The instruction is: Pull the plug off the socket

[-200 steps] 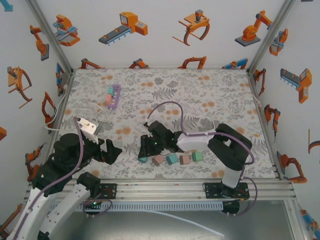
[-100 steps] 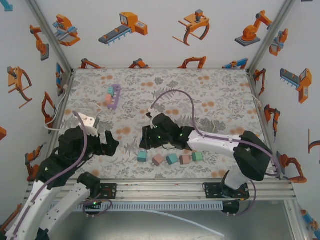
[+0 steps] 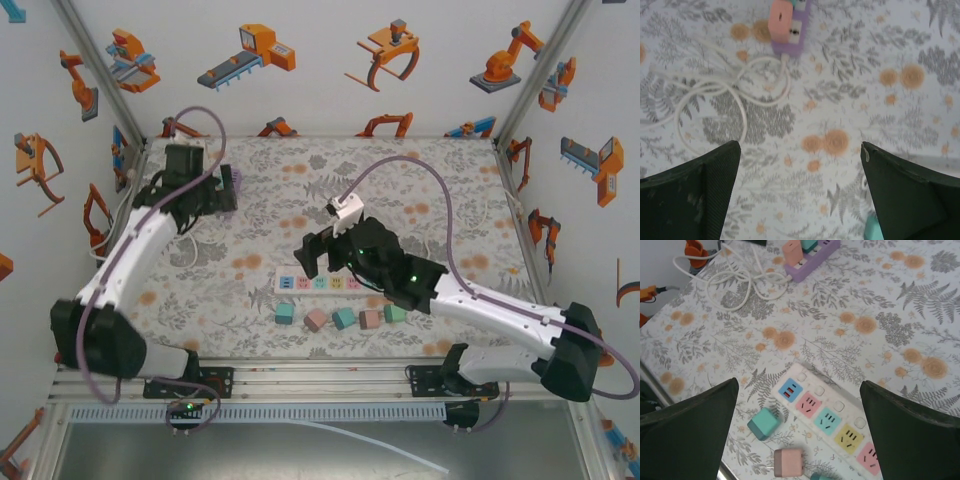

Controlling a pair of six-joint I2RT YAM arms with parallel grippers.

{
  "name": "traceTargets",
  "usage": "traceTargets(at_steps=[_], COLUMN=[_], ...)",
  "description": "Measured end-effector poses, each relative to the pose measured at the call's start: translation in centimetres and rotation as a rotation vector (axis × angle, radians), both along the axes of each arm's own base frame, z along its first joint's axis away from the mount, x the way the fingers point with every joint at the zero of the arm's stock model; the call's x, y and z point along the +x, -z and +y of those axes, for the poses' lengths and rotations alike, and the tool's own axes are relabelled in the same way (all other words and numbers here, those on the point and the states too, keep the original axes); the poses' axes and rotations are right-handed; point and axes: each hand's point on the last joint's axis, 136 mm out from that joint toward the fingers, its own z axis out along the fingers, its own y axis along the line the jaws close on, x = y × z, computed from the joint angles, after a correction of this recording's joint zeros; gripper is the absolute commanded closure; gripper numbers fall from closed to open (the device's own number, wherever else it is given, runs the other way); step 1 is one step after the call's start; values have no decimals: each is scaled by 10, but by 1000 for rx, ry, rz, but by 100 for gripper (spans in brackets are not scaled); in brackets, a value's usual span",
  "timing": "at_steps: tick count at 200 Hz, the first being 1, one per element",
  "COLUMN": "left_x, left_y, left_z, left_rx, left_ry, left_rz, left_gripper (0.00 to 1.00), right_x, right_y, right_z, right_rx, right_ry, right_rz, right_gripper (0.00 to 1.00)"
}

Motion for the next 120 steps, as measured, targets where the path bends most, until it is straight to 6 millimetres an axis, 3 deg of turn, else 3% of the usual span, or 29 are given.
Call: traceTargets(at_steps=[34,68,89,120], left_x=[76,131,145,142], left_y=[30,71,105,150], left_z=[5,-2,-6,-3], left_rx=[-8,30,46,84], left_ry=[1,28,46,53], left_rz=[45,87,137,229], left_gripper=[3,3,3,2], right_x=[-5,-13,-22,-34], right_y=[11,9,3,5], right_z=[-10,-24,-40,-68], right_rx=[-62,-89,-68,-30], right_ry=[-15,-24,-19,16], right_rz=[-47,-58,-65,-54], right_gripper=[1,1,1,1])
